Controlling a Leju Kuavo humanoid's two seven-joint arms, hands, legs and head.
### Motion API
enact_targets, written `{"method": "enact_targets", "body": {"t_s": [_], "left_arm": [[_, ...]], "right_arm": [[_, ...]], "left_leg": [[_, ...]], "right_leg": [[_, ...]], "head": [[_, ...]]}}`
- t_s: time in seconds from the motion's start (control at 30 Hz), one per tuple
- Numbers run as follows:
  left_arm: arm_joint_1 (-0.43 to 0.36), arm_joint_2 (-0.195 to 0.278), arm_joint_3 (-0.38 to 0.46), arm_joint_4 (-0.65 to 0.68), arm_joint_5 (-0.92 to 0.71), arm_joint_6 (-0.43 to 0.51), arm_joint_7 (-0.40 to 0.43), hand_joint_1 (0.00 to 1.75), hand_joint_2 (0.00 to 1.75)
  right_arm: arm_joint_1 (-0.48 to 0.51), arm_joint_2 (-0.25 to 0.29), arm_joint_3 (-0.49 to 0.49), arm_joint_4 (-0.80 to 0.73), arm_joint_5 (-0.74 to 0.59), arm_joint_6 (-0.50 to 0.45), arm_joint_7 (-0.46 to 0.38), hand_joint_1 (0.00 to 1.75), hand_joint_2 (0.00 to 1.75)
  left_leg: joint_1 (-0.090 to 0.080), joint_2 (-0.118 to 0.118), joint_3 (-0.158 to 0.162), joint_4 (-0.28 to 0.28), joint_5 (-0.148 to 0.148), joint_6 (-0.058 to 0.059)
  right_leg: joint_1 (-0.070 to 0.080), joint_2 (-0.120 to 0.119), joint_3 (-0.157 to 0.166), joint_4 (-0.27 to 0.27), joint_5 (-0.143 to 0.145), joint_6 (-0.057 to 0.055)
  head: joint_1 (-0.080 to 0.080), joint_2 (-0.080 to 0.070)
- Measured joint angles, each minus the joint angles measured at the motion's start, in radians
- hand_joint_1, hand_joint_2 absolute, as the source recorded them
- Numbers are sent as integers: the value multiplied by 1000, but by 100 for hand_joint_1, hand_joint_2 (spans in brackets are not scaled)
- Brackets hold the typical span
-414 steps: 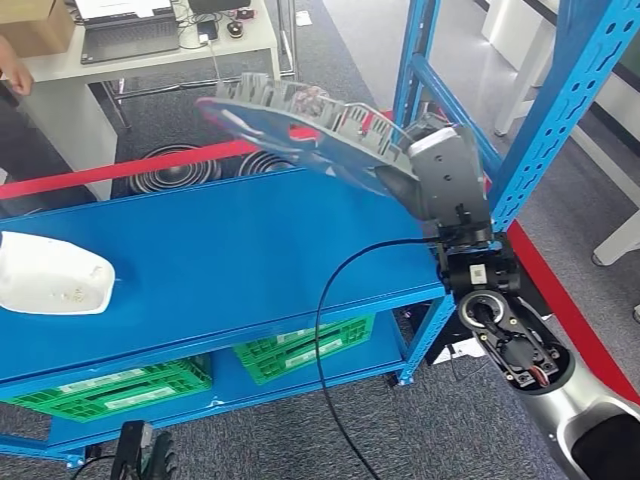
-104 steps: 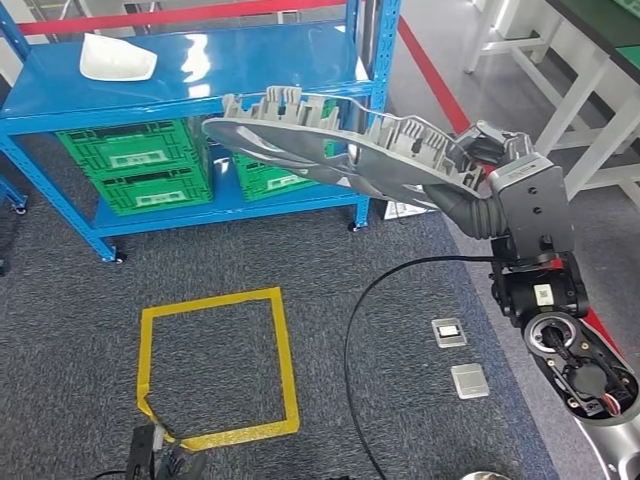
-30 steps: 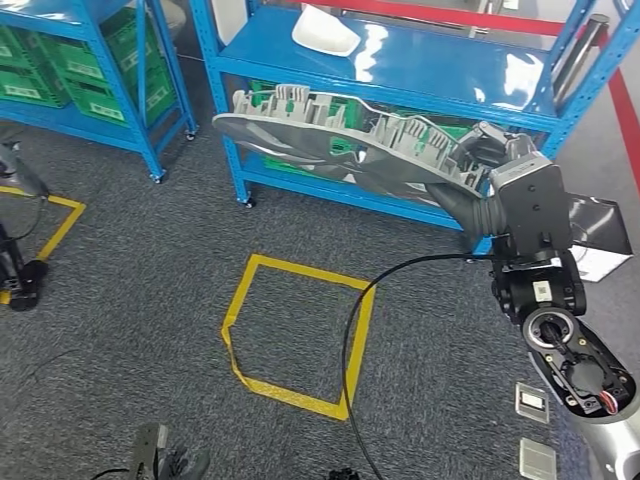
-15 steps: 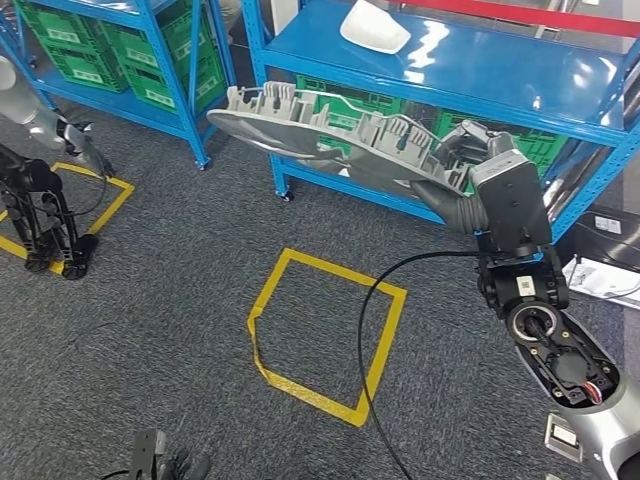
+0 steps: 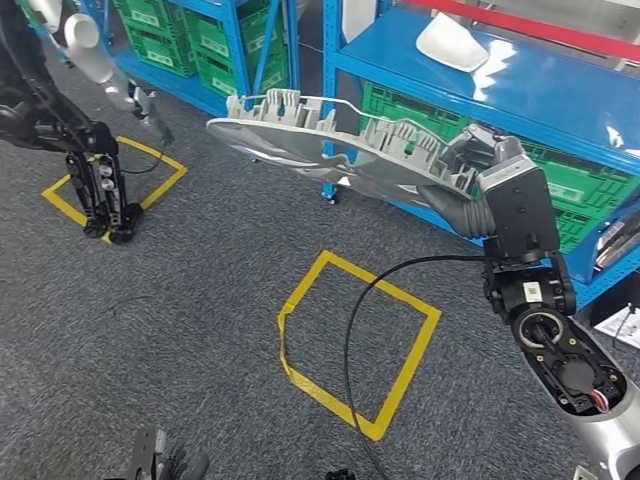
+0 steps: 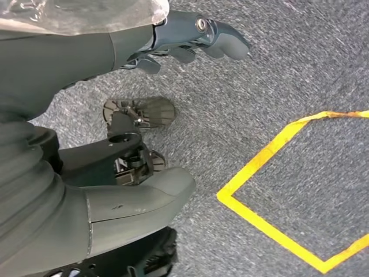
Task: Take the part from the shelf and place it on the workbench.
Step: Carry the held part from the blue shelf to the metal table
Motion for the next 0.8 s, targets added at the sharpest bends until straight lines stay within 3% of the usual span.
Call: {"method": "enact_targets", "body": {"t_s": [0.07, 0.1, 0.13, 0.2, 0.27, 0.33, 0.4, 0.47, 0.5, 0.57, 0.6, 0.67, 0.7, 0.77, 0.8], "left_arm": [[0, -1, 0, 0, 0, 0, 0, 0, 175], [-1, -2, 0, 0, 0, 0, 0, 0, 175], [-2, -2, 0, 0, 0, 0, 0, 0, 175], [-2, -2, 0, 0, 1, 0, -2, 0, 175], [2, -1, 0, 0, 2, 0, -2, 0, 175], [4, 0, 0, 0, 3, 0, -3, 0, 175], [1, 0, 0, 0, 3, 0, -3, 0, 175], [1, 0, 0, 0, 3, 1, -4, 0, 175], [2, 1, 0, 0, 3, 2, -4, 0, 175], [4, 2, 0, 0, 3, 5, -4, 0, 175], [4, 4, 0, 0, 3, 6, -4, 0, 175], [2, 7, 0, 0, 4, 9, -5, 0, 175], [1, 9, 0, 0, 5, 12, -5, 0, 175], [4, 11, 0, 0, 10, 20, -5, 0, 175], [5, 12, 0, 0, 14, 25, -6, 0, 175]], "right_arm": [[-1, 0, 1, 0, 4, 5, 4, 175, 175], [-3, 0, 1, 0, 6, 6, 5, 175, 175], [-5, 0, 1, -1, 7, 9, 6, 175, 175], [-10, 1, 2, -4, 9, 16, 9, 175, 175], [-13, 1, 3, -6, 9, 21, 11, 175, 175], [-15, 2, 3, -7, 9, 23, 12, 175, 175], [-16, 2, 3, -8, 9, 24, 12, 175, 175], [-16, 2, 3, -8, 8, 24, 11, 175, 175], [-16, 2, 4, -8, 8, 23, 10, 175, 175], [-16, 3, 5, -8, 7, 23, 9, 175, 175], [-17, 3, 6, -8, 7, 23, 8, 175, 175], [-18, 4, 6, -8, 4, 24, 3, 175, 175], [-18, 5, 7, -8, 1, 24, -2, 175, 175], [-19, 8, 8, -6, -8, 28, -15, 175, 175], [-19, 10, 9, -5, -13, 30, -24, 175, 175]], "left_leg": [[9, -25, -1, 10, -5, -10], [11, -38, -5, 18, -8, -17], [13, -49, -12, 26, -9, -25], [16, -70, -25, 32, -4, -41], [19, -80, -32, 31, -1, -52], [15, -38, -59, 85, -33, -58], [11, 16, -123, 219, -98, -61], [11, 31, -174, 328, -132, -59], [10, 33, -174, 330, -124, -55], [2, 48, -116, 222, -66, -40], [-7, 70, -76, 146, -40, -28], [-24, 103, -28, 50, -13, -9], [-30, 107, -24, 37, -13, -5], [-27, 85, -23, 28, -8, -1], [-23, 74, -19, 20, -5, 1]], "right_leg": [[-13, 17, 55, -122, 73, 11], [-19, 41, 86, -187, 98, 17], [-23, 62, 106, -233, 111, 20], [-22, 82, 115, -255, 108, 14], [-20, 60, 114, -256, 111, -2], [-20, 34, 119, -261, 114, -17], [-12, 8, 121, -264, 114, -27], [-3, -19, 122, -263, 112, -33], [1, -32, 123, -263, 110, -35], [7, -54, 127, -264, 107, -38], [9, -64, 129, -264, 105, -38], [14, -83, 132, -263, 100, -34], [16, -93, 132, -264, 99, -31], [18, -106, 136, -266, 93, -24], [16, -93, 134, -259, 84, -20]], "head": [[2, 0], [5, 0], [7, 0], [5, 0], [-3, 0], [-17, 0], [-30, 0], [-33, 0], [-33, 0], [-34, 0], [-34, 0], [-33, 0], [-33, 0], [-32, 0], [-30, 0]]}}
